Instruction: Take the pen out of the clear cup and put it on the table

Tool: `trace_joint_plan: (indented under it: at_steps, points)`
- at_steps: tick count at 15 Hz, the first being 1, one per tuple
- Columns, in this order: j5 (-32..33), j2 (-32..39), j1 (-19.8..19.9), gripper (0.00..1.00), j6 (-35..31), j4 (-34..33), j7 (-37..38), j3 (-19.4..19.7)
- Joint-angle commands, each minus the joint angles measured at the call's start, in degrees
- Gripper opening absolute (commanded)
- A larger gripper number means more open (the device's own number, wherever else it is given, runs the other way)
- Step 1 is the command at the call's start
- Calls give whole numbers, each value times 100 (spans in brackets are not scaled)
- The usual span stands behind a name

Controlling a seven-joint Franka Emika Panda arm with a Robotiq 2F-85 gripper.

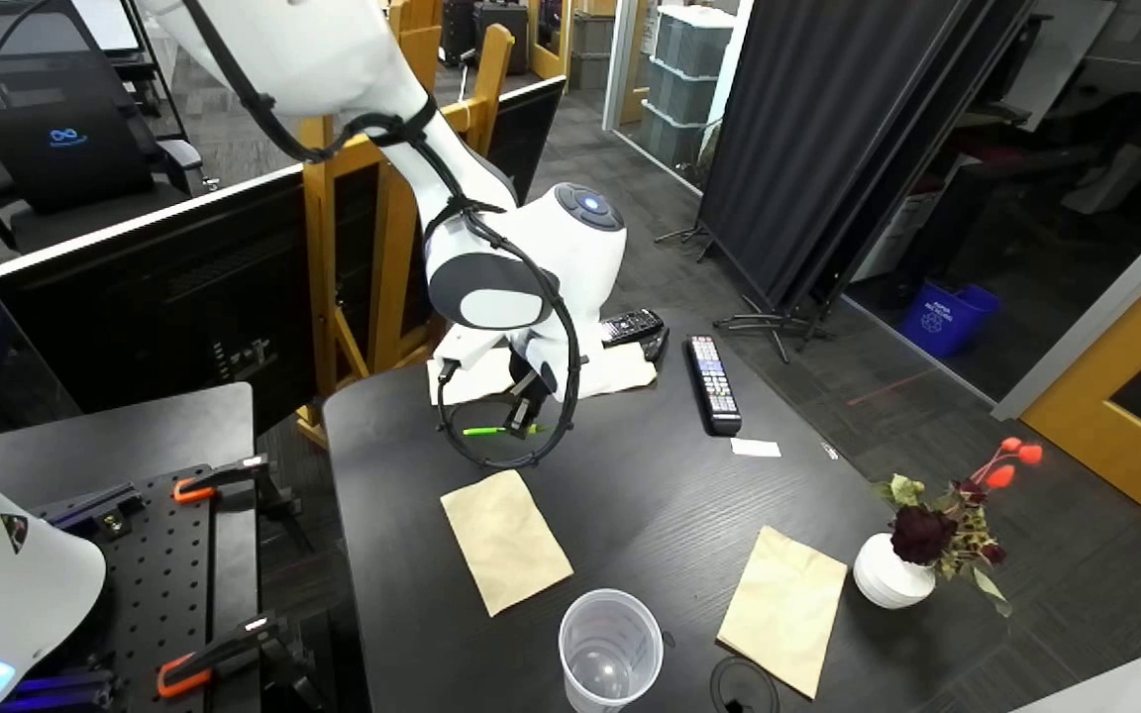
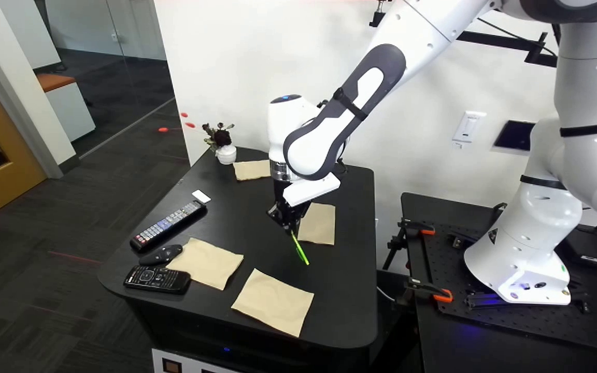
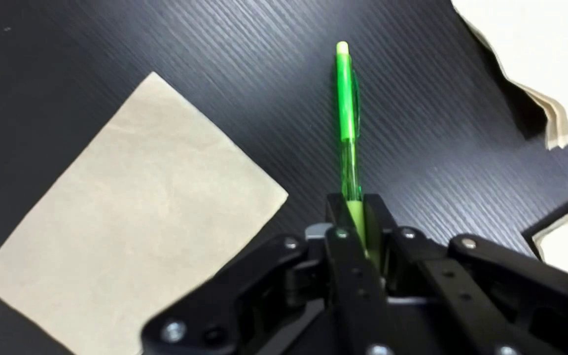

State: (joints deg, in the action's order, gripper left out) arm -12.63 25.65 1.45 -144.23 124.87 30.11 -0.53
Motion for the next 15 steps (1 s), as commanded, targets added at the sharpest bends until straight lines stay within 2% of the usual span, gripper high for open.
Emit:
trace_joint_plan:
  at_steps: [1, 2, 3, 4, 5, 12, 13, 15]
  points:
    - [-44, 302, -134, 3, 428, -363, -301, 117]
    - [-20, 348, -166, 3, 480, -404, -306, 143]
    - [48, 384, -229, 37, 507, -435, -246, 198]
    - [86, 408, -262, 38, 524, -469, -221, 226]
    - [113, 423, -293, 44, 552, -497, -209, 253]
    - [307, 385, -496, 95, 504, -524, -152, 453]
    - [343, 380, -510, 100, 503, -530, -149, 475]
    - [395, 368, -532, 100, 489, -523, -142, 499]
